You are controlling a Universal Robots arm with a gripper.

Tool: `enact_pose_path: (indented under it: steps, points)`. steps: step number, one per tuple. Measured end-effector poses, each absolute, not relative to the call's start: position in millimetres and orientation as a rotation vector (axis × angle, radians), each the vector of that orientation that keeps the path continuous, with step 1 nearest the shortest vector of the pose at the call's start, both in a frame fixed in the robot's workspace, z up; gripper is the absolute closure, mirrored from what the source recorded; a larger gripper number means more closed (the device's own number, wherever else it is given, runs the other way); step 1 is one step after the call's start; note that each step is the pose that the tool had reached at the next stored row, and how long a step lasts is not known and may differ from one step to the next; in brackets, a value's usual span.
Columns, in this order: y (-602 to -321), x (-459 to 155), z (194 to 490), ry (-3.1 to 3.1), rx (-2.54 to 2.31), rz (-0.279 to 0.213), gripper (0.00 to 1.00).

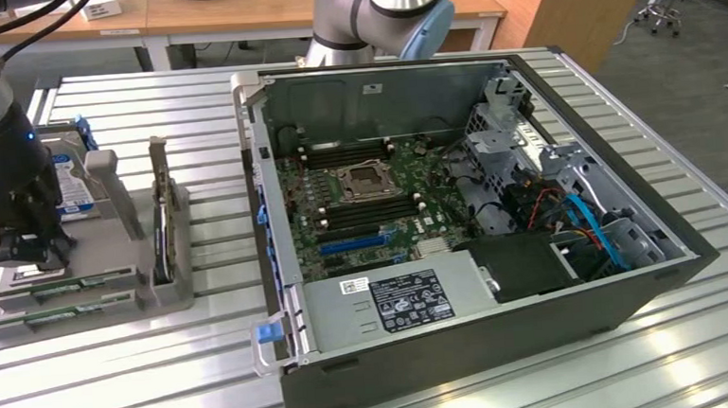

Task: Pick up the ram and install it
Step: 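Pick up the ram and move it above insertion slot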

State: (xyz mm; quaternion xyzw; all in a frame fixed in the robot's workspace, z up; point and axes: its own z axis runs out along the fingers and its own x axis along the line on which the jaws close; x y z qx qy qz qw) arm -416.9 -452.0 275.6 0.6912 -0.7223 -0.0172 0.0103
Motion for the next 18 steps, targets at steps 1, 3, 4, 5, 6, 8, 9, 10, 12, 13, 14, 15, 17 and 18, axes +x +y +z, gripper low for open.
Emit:
enact_pose_path:
  steps: [1,3,4,5,6,8,9,10,12,13,14,15,17,18]
  points:
    - [-453,-417,276,-2.254,2.158,-0.054,0.71]
    - [-454,-417,276,-2.254,2.158,-0.054,0.71]
    - [-455,-417,276,-2.254,2.158,-0.054,0.71]
    - [-455,-417,276,-2.254,2.158,-0.054,0.71]
    - [-456,-417,276,-2.253,2.158,-0.054,0.71]
    - [-456,-417,276,-2.254,2.158,-0.054,0.71]
    - [-456,-417,276,-2.254,2.158,-0.054,0.71]
    - [-456,-417,276,-2.254,2.158,-0.054,0.71]
    - [-456,-417,274,-2.254,2.159,-0.054,0.71]
    - [-456,-417,273,-2.254,2.158,-0.054,0.71]
    - [-456,-417,271,-2.254,2.158,-0.054,0.71]
    - [-456,-417,270,-2.254,2.158,-0.054,0.71]
    - [-456,-417,267,-2.254,2.158,-0.054,0.71]
    - [-456,-417,265,-2.253,2.158,-0.054,0.71]
